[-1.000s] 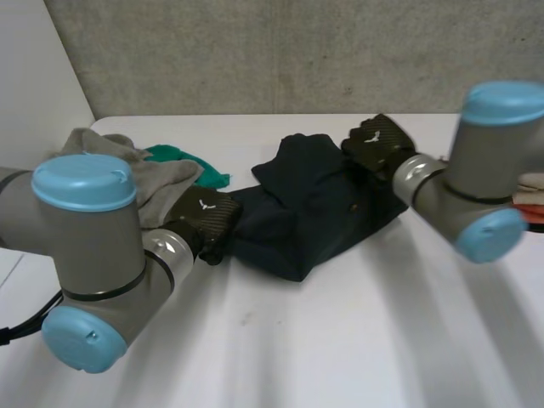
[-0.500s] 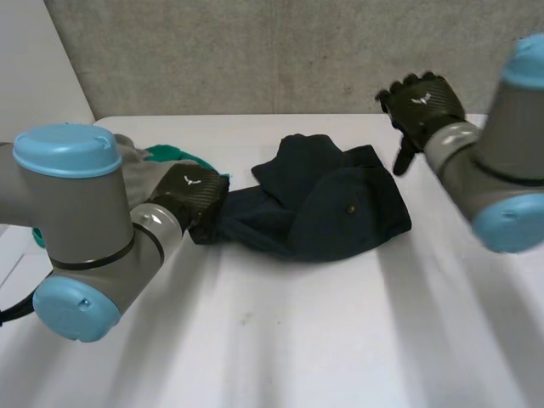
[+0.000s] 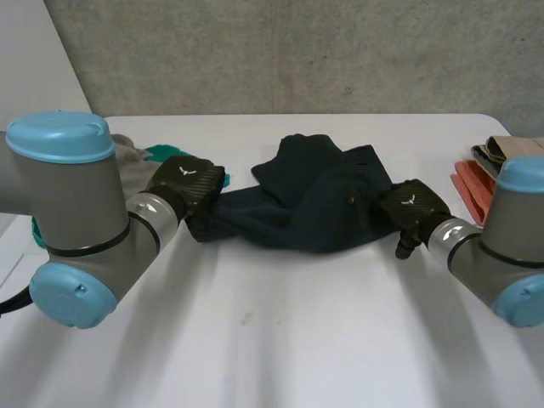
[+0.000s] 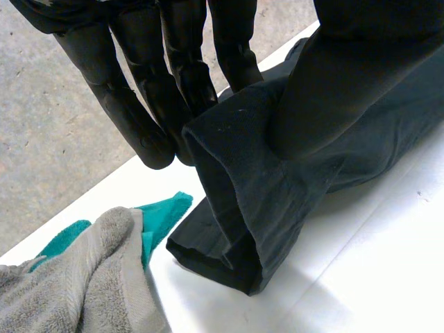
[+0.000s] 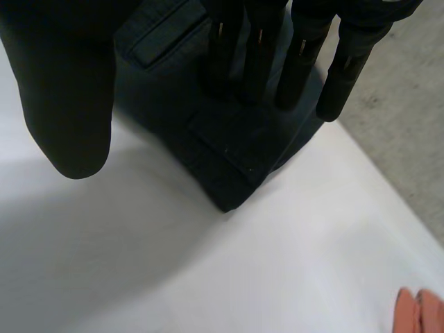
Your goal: Fold the laundry.
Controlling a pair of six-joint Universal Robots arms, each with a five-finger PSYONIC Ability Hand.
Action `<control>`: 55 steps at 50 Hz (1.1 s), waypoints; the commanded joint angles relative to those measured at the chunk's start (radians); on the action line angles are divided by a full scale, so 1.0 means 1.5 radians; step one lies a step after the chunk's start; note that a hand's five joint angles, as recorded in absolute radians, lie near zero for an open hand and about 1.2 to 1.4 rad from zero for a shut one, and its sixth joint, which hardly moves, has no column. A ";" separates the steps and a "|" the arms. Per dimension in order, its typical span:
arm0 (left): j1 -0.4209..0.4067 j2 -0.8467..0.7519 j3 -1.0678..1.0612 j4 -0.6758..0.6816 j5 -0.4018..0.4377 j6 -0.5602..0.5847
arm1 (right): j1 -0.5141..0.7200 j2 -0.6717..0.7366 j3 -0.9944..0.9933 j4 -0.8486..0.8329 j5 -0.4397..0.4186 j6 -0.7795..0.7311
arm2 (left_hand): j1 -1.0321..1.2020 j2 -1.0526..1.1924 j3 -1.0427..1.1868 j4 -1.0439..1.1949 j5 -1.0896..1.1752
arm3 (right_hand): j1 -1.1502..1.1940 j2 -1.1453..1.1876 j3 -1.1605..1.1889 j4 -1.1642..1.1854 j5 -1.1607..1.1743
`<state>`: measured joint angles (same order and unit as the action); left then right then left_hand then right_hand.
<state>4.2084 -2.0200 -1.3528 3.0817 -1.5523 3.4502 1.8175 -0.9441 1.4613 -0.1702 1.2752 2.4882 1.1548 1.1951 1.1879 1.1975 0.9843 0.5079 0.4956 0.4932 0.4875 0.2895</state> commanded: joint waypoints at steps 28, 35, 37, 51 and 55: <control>0.019 0.078 0.088 -0.036 0.005 -0.051 | 0.009 -0.095 -0.155 0.018 0.006 0.099 | 0.161 0.134 0.139 0.133 0.158 | 0.592 0.600 0.602 0.606 0.621; 0.019 0.215 0.163 -0.048 -0.003 -0.066 | -0.003 -0.205 -0.301 0.172 0.007 0.180 | 0.161 0.134 0.139 0.133 0.158 | 0.592 0.600 0.602 0.606 0.621; 0.020 0.239 0.189 -0.050 -0.006 -0.065 | -0.004 -0.221 -0.342 0.201 0.007 0.193 | 0.161 0.134 0.139 0.133 0.158 | 0.592 0.600 0.602 0.606 0.621; 0.048 0.261 0.443 -0.088 -0.008 -0.064 | -0.018 -0.228 -0.547 0.261 0.019 0.298 | 0.161 0.134 0.139 0.133 0.158 | 0.592 0.600 0.602 0.606 0.621; 0.056 0.194 0.457 -0.098 -0.009 -0.063 | 0.001 -0.214 -0.515 0.264 0.031 0.303 | 0.161 0.134 0.139 0.133 0.158 | 0.592 0.600 0.602 0.606 0.621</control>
<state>4.2794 -1.6072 -0.7181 2.9564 -1.5651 3.3544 1.7898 -1.2984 0.6442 0.2307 1.2992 2.9164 1.1548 1.1968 1.1898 1.1981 0.9843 1.1058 1.1647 1.1875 1.1977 0.9970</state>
